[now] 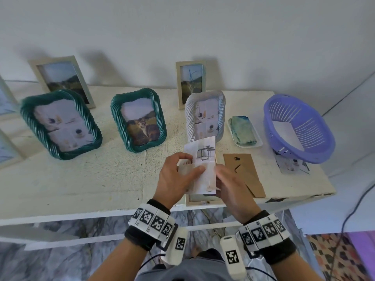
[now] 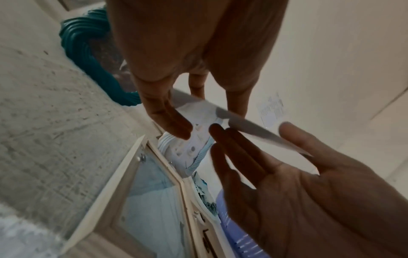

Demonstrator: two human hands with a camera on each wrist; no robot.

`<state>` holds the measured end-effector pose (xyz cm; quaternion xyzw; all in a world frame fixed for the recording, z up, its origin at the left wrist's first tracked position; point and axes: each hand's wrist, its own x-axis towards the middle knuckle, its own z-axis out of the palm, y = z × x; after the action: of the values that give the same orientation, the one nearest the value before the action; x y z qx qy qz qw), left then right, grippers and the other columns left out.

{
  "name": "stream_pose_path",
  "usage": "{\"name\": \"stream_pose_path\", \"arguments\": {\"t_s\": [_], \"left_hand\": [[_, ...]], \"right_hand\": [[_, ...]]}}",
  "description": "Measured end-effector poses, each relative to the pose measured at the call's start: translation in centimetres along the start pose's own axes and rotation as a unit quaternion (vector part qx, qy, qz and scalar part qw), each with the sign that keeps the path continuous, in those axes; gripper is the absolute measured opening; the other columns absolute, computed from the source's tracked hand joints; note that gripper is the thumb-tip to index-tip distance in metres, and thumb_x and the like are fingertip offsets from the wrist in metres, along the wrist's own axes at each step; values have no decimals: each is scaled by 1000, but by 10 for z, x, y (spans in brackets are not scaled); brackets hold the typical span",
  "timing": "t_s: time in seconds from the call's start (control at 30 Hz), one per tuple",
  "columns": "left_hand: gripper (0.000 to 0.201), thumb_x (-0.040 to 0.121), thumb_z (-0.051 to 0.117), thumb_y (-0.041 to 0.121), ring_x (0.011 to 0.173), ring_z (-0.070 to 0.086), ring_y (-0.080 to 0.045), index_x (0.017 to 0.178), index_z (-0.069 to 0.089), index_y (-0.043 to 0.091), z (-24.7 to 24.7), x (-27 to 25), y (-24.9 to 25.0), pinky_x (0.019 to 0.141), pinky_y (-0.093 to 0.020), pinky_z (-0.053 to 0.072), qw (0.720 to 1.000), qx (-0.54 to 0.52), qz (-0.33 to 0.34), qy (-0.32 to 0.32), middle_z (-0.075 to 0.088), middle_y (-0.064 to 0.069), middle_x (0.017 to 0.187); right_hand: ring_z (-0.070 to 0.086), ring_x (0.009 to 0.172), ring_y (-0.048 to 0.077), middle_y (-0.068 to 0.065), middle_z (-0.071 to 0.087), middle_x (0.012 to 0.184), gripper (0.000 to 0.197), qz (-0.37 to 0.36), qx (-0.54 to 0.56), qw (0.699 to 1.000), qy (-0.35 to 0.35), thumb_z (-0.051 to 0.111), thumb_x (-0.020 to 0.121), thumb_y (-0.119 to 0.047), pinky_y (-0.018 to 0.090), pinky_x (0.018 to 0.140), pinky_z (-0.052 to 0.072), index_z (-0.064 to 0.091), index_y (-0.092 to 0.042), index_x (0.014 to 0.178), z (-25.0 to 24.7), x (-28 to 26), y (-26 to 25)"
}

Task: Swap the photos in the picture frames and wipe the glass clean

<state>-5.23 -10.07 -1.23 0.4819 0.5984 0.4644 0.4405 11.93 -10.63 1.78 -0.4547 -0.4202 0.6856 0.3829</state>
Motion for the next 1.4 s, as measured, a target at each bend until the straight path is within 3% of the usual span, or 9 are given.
{"name": "stream_pose_path", "arguments": {"t_s": [0.17,0.43,0.5,0.6,0.7,0.9,1.03,1.2,1.4], "left_hand": [[22,91,68,18,83,67,-22,101,62,37,4,2,0,74,-45,58,998,5,52,31,62,11,120],[22,94,64,12,89,71,-16,97,63,33,58,7,26,77,-36,60,997,-6,64,-54,64,14,117],[19,93,65,14,87,70,-8,97,64,32,77,11,34,76,-27,57,994,25,79,-70,65,14,112],[14,91,66,16,93,65,0,96,65,29,113,21,51,75,-23,54,988,92,107,-63,64,12,106],[17,89,68,16,98,63,-7,100,64,28,155,36,66,70,-28,56,979,134,137,-76,61,9,107],[48,85,71,29,135,39,-27,131,55,29,238,70,76,103,-42,43,907,346,180,-160,34,-6,149],[41,87,72,35,138,32,-36,125,61,24,270,80,75,106,-51,40,874,427,189,-136,31,-11,154],[38,89,67,44,135,39,-34,122,63,27,274,92,81,107,-48,37,888,397,212,-91,45,-11,148],[45,86,55,59,140,40,-22,122,62,33,273,112,102,111,-43,35,903,361,214,-90,56,-5,140]], "right_hand": [[66,82,20,6,70,90,19,-12,-55,996,71,48,100,-8,31,64,56,64,-12,110,-24,-3,5],[55,44,29,29,65,76,13,-17,-132,981,141,49,101,-11,29,39,46,59,-10,109,-93,-18,-3],[47,40,24,35,59,70,13,-13,-143,977,157,50,101,-10,27,38,39,60,-6,109,-121,-22,-2],[37,40,18,17,52,55,14,5,-137,976,168,51,99,-7,25,40,31,60,-2,109,-171,-33,-1],[33,41,17,10,50,53,14,25,-119,978,171,53,98,-5,23,40,28,61,0,108,-218,-47,-4],[33,38,16,7,46,50,14,50,-105,972,202,51,98,0,22,38,28,62,2,105,-292,-66,-7],[35,35,17,5,48,48,15,54,-115,969,213,49,98,3,20,38,28,63,2,103,-322,-71,-9],[41,38,18,14,53,56,15,45,-142,967,208,50,98,-1,22,39,34,63,-4,105,-340,-66,-24],[53,35,17,8,63,62,14,35,-256,950,174,47,100,-7,25,40,44,52,-2,111,-348,-17,-55]]}}
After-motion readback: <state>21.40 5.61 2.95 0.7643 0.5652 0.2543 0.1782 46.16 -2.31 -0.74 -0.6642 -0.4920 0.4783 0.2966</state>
